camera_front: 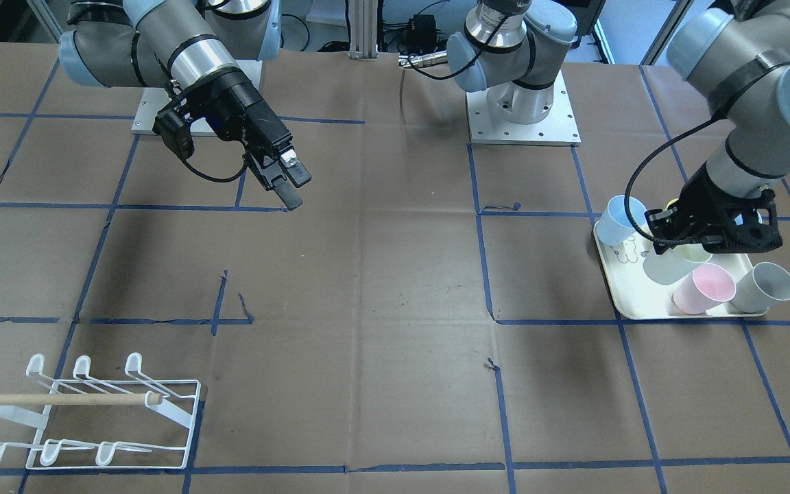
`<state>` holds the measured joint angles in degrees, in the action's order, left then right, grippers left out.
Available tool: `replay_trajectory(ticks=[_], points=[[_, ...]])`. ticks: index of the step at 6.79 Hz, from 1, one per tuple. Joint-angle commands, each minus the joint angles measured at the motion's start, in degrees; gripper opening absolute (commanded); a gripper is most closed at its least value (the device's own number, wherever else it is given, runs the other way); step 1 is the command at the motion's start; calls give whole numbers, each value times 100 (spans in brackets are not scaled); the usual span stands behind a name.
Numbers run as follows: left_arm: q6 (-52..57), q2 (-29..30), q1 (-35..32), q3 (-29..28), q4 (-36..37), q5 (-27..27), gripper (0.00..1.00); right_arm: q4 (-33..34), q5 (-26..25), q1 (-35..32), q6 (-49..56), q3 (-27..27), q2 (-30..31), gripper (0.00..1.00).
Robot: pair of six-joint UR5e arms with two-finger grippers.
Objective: Transfer IKEA cup to right arm and place on rack
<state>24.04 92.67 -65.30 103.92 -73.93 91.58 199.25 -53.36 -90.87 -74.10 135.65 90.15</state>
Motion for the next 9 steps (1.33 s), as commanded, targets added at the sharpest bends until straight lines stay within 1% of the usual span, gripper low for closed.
replay_trajectory(ticks=[1, 2, 3, 4, 5, 6, 7, 8, 9], points=[[-4, -31, -17, -1166, -1487, -35, 0, 0, -96, -1, 9, -21, -33, 100], [22, 23, 0, -1390, -1640, -192, 0, -26, -105, -1, 1, -12, -59, 100], [66, 145, -17, -1444, -1581, -246, 0, -26, -105, -10, -8, -21, -42, 100], [144, 294, -26, -1532, -1406, -821, 0, -44, -96, -10, 35, -21, -16, 100], [171, 356, -61, -1498, -961, -1557, 0, -53, -96, -10, 36, -4, -68, 100], [198, 348, -61, -1393, -687, -2748, 0, -53, -96, -10, 36, -3, -68, 100], [206, 296, -70, -1366, -423, -3569, 0, -53, -96, -10, 44, -3, -77, 100], [207, 278, -140, -1340, 58, -4178, 0, -70, -96, -10, 45, -3, -68, 100], [241, 252, -375, -1209, 777, -4610, 0, -70, -96, -10, 45, 5, -68, 100]])
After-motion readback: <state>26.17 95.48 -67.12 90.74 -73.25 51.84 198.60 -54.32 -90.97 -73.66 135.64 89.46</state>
